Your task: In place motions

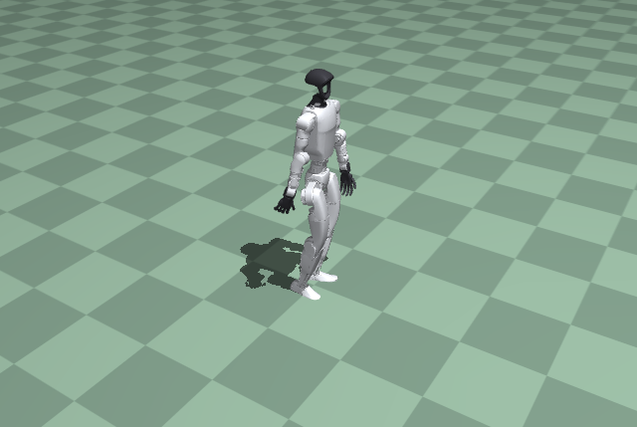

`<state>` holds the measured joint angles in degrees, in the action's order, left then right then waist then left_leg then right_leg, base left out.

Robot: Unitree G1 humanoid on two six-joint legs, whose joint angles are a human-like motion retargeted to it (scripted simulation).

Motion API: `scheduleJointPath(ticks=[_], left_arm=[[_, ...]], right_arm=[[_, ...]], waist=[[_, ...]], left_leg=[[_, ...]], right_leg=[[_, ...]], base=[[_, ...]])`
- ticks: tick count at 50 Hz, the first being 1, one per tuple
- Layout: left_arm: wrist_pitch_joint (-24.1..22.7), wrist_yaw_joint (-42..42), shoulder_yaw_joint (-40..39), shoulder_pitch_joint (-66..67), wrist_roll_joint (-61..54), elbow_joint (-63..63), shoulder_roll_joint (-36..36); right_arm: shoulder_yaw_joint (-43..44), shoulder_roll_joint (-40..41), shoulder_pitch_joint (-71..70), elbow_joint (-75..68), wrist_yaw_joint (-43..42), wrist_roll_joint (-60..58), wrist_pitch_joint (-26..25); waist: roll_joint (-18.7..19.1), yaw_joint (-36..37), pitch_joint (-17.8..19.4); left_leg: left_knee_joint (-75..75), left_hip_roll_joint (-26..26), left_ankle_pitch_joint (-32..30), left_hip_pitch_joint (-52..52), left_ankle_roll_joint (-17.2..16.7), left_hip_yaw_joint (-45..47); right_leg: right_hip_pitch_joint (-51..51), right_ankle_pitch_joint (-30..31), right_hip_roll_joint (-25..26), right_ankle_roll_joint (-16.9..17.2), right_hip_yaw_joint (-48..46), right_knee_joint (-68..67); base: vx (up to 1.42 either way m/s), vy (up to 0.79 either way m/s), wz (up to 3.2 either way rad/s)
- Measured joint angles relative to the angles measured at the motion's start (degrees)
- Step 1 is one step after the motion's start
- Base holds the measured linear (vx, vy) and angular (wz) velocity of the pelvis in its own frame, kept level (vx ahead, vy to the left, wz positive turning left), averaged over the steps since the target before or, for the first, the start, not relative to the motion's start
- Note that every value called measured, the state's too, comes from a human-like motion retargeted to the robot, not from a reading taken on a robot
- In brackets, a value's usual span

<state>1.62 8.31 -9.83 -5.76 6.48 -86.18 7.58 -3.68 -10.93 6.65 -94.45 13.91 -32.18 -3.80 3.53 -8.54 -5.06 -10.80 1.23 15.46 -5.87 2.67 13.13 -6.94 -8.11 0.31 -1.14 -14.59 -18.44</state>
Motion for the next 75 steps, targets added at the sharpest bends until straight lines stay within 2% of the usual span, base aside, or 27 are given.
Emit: scheduleJointPath(ticks=[2, 3, 5, 7, 8, 9, 10, 17, 23, 28, 32, 34, 36, 38, 40, 42, 45, 47, 53, 58, 61, 62, 63, 65, 68, 70, 75], left_arm=[[-0.23, 0.17, -1.94, 2.87, 0.55, -0.78, -0.51], [-0.29, -0.04, -2.81, 3.96, 0.82, -1.3, -0.68], [-0.32, -1.52, -5.19, 5.29, 1.03, -3.79, -1.16], [-0.27, -3.42, -6.3, 5.33, -1.08, -5.84, -1.63], [-0.58, -3.63, -6.86, 5.82, -2.52, -6.46, -1.46], [-0.8, -2.9, -8.01, 6.74, -4.13, -7.07, -1.93], [-0.98, -1.7, -9.47, 7.89, -5.82, -7.68, -2.71], [0.46, 1.6, -12.06, 12.59, -3.95, -11.21, -4.37], [0.79, 2.04, -12.29, 14.24, -1.25, -10.57, -4.66], [1.15, 1.49, -11.91, 13.43, -2.04, -8.76, -3.64], [0.99, 0.21, -10.64, 11.59, -3.05, -6.54, -2.29], [1.03, -0.32, -9.63, 10.03, -3.48, -5.84, -1.69], [1.23, -0.29, -8.36, 6.77, -3.9, -6.24, -0.75], [1.75, -0.53, -7.35, 1.95, -3.99, -6.38, 0.51], [1.68, -1.31, -4.34, -1.7, -4.62, -4.7, 1.38], [1.3, -0.71, -0.57, -3.21, -5.31, -2.81, 1.96], [1.82, 1.03, 0.25, -5.4, -3.08, -1.36, 3.85], [1.9, -0.42, 0.4, -5.68, -1.52, -0.04, 3.63], [0.21, 0.16, 0.71, -3.77, -2.39, 1.49, 2.48], [0.4, -0.1, -1.06, -0.2, -1.01, -2.35, 0.66], [0.45, -0.13, -2.73, 2.97, -0.39, -4.49, -0.32], [0.53, 0.02, -3.47, 4.38, -0.15, -4.7, -0.52], [0.71, 0.22, -4.77, 6.17, 0.29, -4.77, -0.7], [1.13, 0.08, -7.14, 7.2, 0.51, -4.87, -1.24], [-0.06, -1.21, -9.33, 7.6, -3.53, -3.99, -2.45], [-0.89, 1.01, -10.48, 8.97, -5.41, -3.41, -2.42], [0.04, 2.05, -12.01, 11.0, -2.58, -7.88, -2.85]], right_arm=[[-1.15, 0.43, -1.29, 1.01, 0.62, 0.01, 0.15], [-1.72, 0.62, -1.87, 1.47, 0.96, 0.02, 0.15], [-2.79, 1.39, -4.99, 3.31, 2.44, -0.05, -0.3], [-3.56, 1.99, -8.02, 6.42, 3.54, -0.16, -0.02], [-4.2, 2.18, -9.49, 7.81, 4.08, -0.35, 0.67], [-5.86, 2.18, -10.73, 8.82, 4.62, -0.59, 1.37], [-8.03, 2.09, -11.86, 9.65, 5.17, -0.86, 2.07], [-9.4, 3.54, -13.94, 15.71, 2.8, -4.22, 4.88], [-8.51, 3.92, -11.74, 16.62, 5.01, -3.17, 5.32], [-7.01, 3.47, -8.7, 12.86, 4.17, -2.17, 3.8], [-5.19, 2.71, -5.46, 10.05, 3.97, -2.87, 2.48], [-4.19, 2.07, -3.87, 8.74, 3.49, -3.77, 2.03], [-2.94, 1.61, -3.02, 7.41, 2.3, -4.2, 1.25], [-1.6, 1.27, -3.68, 6.2, 0.98, -2.72, 0.72], [0.47, 0.84, -3.79, 5.26, 0.64, 0.34, 1.38], [0.68, 0.18, -2.36, 4.41, 1.69, 2.73, 1.73], [0.01, 0.03, -2.43, 2.49, 2.19, 1.88, -0.39], [0.83, 0.05, -2.39, 1.11, 1.44, 2.13, -0.81], [0.11, 0.27, -1.17, 2.17, 1.97, 0.87, -0.19], [-0.69, 0.75, -1.64, 2.86, 2.09, 0.47, -0.07], [-1.67, 1.18, -2.68, 2.99, 1.38, 0.11, -0.45], [-2.41, 1.23, -3.15, 2.81, 0.75, -0.2, -0.64], [-3.76, 1.29, -3.94, 2.35, -0.05, -0.82, -0.82], [-5.16, 1.52, -6.61, 2.26, 0.84, -2.25, -1.24], [-6.81, 2.03, -11.24, 5.49, 4.0, -2.78, -1.0], [-9.54, 1.85, -13.5, 7.33, 6.12, -3.01, 0.48], [-8.16, 2.4, -13.15, 12.24, 3.75, -6.83, 2.19]], waist=[[-1.64, 1.09, -1.05], [-2.56, 2.37, -1.72], [-4.92, 3.78, -1.67], [-3.22, 0.56, 1.55], [0.58, -4.88, 3.03], [-1.68, -1.92, 3.93], [-6.97, 5.22, 4.54], [-7.94, 7.34, 3.67], [-6.68, 6.16, 2.15], [-4.94, 3.86, 0.03], [-2.64, 3.07, -0.79], [-0.41, 1.2, -1.42], [1.53, -0.73, -1.55], [-1.12, 6.94, 0.25], [-1.85, 7.41, 2.66], [3.07, -1.17, 3.24], [3.07, -1.59, 2.61], [3.63, -1.79, 2.84], [3.38, -0.62, 1.57], [1.17, -0.55, 0.6], [0.82, -15.34, 1.32], [-0.4, -15.53, 0.22], [-2.21, -8.53, -1.44], [-4.64, 5.23, -1.6], [-4.45, -1.6, 4.74], [-7.18, 2.56, 6.29], [-6.97, 7.71, 1.65]], left_leg=[[-5.7, -1.18, 0.89, -2.1, -0.06, 1.78], [-8.69, -1.69, 0.31, -3.48, 0.1, 3.61], [-22.57, -1.02, -7.6, -10.81, -0.71, 6.48], [-36.69, 2.24, -14.59, -19.16, -1.65, 1.98], [-40.96, 3.0, -14.92, -21.28, -1.5, -5.25], [-45.15, 4.08, -14.19, -22.86, -0.35, -1.09], [-49.28, 5.32, -12.94, -24.19, 1.3, 8.76], [-60.15, 8.51, -8.72, -33.32, 2.59, 10.29], [-52.07, 6.55, -8.76, -26.88, 1.79, 10.81], [-30.45, 0.89, -10.04, -13.58, 0.28, 8.77], [-9.31, -2.7, 0.55, -1.75, -0.34, 5.22], [-2.52, -2.19, 2.85, 0.69, 1.29, 3.28], [-0.11, -0.44, 1.09, -0.29, 1.11, 1.23], [0.55, 0.35, 0.78, -0.4, 0.51, 9.17], [2.38, -0.08, -0.01, 0.29, 0.82, 8.93], [1.4, 2.37, -1.06, -2.25, 1.21, -0.77], [1.87, 2.54, -1.71, -3.67, 1.76, 0.96], [2.21, 3.08, -2.25, -3.76, 1.89, 0.24], [3.79, 3.47, -2.45, -2.76, 1.45, 1.79], [2.46, 1.04, -0.87, -0.79, 0.62, 2.16], [-3.65, -3.79, -0.36, -2.7, 0.77, -11.77], [-6.49, -5.35, -0.34, -3.89, 0.94, -11.26], [-10.4, -4.86, -0.27, -4.9, 1.05, -3.33], [-19.99, -0.17, -5.2, -7.97, 0.73, 11.39], [-40.42, 3.8, -19.92, -18.76, 2.95, 4.86], [-53.24, 7.86, -15.85, -24.71, 5.88, 10.39], [-81.04, 17.95, -5.79, -48.36, 10.29, 10.51]], right_leg=[[3.8, -2.27, -1.57, -3.61, -6.32, 6.7], [4.0, -1.67, -2.0, -3.51, -4.97, 8.58], [3.38, -0.78, -3.61, -2.24, -0.29, 10.87], [4.3, -0.33, -3.0, -1.9, -6.11, 11.67], [5.68, -0.41, 0.5, -2.13, -13.02, 13.13], [5.62, 0.01, -0.98, -2.6, -9.49, 12.64], [4.85, 0.67, -4.97, -3.2, -0.74, 11.18], [3.68, 1.13, -6.01, -3.9, 0.35, 11.11], [4.64, 0.67, -5.81, -3.21, -1.78, 11.88], [5.28, -0.91, -4.84, -2.84, -4.07, 11.42], [4.74, -3.48, -2.45, -3.45, -4.39, 7.48], [3.17, -3.31, -1.08, -3.19, -5.61, 3.55], [-0.44, 1.28, -1.09, -1.75, -7.71, -2.62], [-7.55, 8.73, -2.68, 2.15, 1.97, -13.88], [-13.48, 16.34, -2.16, 4.77, 5.72, -22.22], [-20.67, 15.35, -2.75, 4.46, -0.58, -32.05], [-27.57, 10.83, -3.26, 0.64, -0.28, -40.3], [-29.43, 9.05, -2.34, 0.76, 0.07, -42.44], [-24.35, 8.4, -0.69, 2.14, 1.46, -34.91], [-8.27, 9.6, -0.95, 3.65, 1.32, -10.77], [4.69, -2.66, 0.15, -3.75, -20.62, 5.69], [7.02, -4.0, -0.11, -5.84, -24.45, 9.91], [5.71, -2.47, -0.84, -6.61, -17.94, 11.36], [3.21, -3.07, -3.73, -2.57, 2.32, 8.51], [5.48, -0.69, -3.42, -5.42, -8.02, 10.49], [5.59, -0.66, -4.49, -5.83, -0.8, 9.83], [1.11, 0.89, -2.1, -8.71, 0.39, 10.76]], base=[[0.16, 0.1, -0.41], [0.03, 0.11, -0.59], [-0.17, 0.12, -0.02], [-0.29, 0.08, 2.19], [-0.18, 0.06, 1.67], [-0.07, 0.07, -1.44], [-0.04, 0.09, -3.25], [0.01, 0.09, -0.48], [0.05, 0.02, 0.18], [0.1, -0.04, 0.38], [0.09, -0.1, 0.12], [0.06, -0.12, 0.59], [-0.2, -0.11, 0.26], [-0.46, -0.11, -2.42], [-0.35, -0.1, 0.0], [-0.11, -0.03, 2.44], [-0.12, -0.05, -0.08], [-0.05, -0.02, 0.12], [0.05, -0.01, -0.2], [0.17, 0.04, 0.34], [0.27, 0.05, 3.71], [0.27, 0.03, -0.79], [0.16, 0.07, -3.93], [-0.12, 0.1, -4.17], [-0.27, 0.04, 1.14], [-0.05, 0.02, -1.19], [0.07, 0.0, -0.44]])
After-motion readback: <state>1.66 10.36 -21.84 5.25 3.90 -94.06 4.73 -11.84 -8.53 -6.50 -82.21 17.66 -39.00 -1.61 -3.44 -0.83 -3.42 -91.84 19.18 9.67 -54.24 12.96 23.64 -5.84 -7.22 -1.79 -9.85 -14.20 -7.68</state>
